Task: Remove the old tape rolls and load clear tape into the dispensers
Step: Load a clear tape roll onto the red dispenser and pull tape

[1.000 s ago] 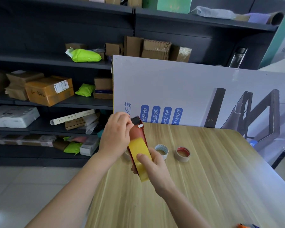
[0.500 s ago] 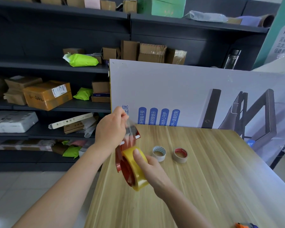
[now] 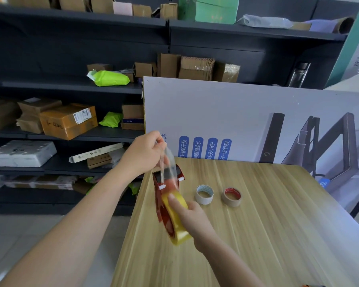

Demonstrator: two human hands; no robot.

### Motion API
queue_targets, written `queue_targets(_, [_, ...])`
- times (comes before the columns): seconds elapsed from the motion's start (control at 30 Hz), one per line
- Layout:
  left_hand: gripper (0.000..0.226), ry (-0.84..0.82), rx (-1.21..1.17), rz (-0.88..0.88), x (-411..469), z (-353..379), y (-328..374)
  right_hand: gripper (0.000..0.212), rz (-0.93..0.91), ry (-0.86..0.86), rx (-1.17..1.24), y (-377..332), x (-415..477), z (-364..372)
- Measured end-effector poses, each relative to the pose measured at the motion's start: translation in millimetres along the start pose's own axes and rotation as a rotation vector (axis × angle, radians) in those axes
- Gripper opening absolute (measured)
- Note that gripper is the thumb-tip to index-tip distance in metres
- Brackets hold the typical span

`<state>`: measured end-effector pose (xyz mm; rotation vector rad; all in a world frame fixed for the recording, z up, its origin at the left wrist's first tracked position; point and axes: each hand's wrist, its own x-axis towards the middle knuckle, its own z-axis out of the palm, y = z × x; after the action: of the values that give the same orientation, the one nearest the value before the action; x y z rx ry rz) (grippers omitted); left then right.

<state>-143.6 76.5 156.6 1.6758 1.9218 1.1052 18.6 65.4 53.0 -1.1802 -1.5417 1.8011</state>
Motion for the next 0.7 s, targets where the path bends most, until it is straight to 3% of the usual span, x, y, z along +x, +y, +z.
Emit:
queue_targets(0.2, [0.016,0.182,-0.040,-0.044,11,-20,-5,0.028,-0.004,-0.051,-0.117,14,1,3])
queue_targets(0.4, [0.014,0.155,-0.045,-0.044,21,-25,-11,0.032,0.006,0.005,-0.002,15,0,10])
queue_targets(0.7, [0.014,0.296,-0.083,-0.079,30,-28,-23,0.022,-0.053,-0.051,-0.016,9,6,11])
